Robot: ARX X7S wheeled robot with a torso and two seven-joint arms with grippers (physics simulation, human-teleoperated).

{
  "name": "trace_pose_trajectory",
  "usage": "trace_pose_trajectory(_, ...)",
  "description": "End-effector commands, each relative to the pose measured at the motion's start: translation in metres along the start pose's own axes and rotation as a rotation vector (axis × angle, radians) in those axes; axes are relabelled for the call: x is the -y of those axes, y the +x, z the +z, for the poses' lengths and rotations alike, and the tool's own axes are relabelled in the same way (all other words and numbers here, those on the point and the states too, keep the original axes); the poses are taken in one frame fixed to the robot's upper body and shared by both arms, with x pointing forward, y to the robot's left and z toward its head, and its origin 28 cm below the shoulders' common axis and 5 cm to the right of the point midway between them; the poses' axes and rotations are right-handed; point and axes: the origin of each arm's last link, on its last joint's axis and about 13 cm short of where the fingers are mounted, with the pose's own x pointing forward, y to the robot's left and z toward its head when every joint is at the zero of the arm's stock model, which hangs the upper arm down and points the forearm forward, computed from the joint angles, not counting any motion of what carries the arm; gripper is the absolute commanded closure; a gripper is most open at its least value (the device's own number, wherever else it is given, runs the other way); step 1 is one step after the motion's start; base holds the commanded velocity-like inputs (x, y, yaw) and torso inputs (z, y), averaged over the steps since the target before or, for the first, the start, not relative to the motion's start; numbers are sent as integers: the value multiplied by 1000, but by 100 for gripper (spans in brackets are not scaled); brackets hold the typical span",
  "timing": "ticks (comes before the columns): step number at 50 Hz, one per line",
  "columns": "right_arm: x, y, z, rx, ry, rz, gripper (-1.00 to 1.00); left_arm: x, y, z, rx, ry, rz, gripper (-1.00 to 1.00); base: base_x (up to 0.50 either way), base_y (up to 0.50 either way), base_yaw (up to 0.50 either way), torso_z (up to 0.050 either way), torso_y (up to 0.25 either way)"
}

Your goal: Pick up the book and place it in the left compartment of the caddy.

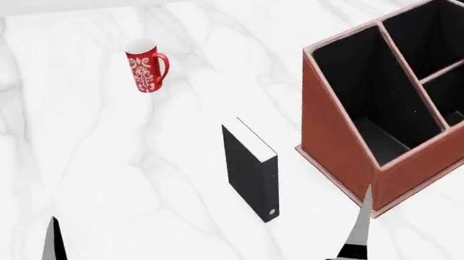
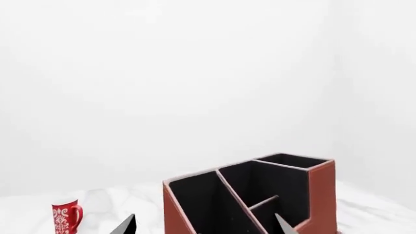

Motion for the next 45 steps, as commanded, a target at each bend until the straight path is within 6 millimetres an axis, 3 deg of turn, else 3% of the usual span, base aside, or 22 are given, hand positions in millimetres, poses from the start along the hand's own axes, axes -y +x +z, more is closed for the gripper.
trace_pose_trajectory(1, 15, -5, 19, 55, -13, -78, -100, -4, -4, 22, 64, -2, 13, -100, 0, 0, 0, 0, 0)
trace_pose_trajectory(18, 28, -9, 22, 67, -10, -223, -100, -4, -5, 28, 82, -2, 11, -100, 0, 0, 0, 0, 0)
trace_pose_trajectory(30, 25, -6, 19, 33, -29, -213, -100, -4, -5, 29, 87, -3, 14, -100, 3, 0, 0, 0, 0)
trace_pose_trajectory(45, 23, -5, 20, 26, -31, -190, -100, -4, -6, 31, 92, -12, 11, -100, 488, -36, 0, 0, 0)
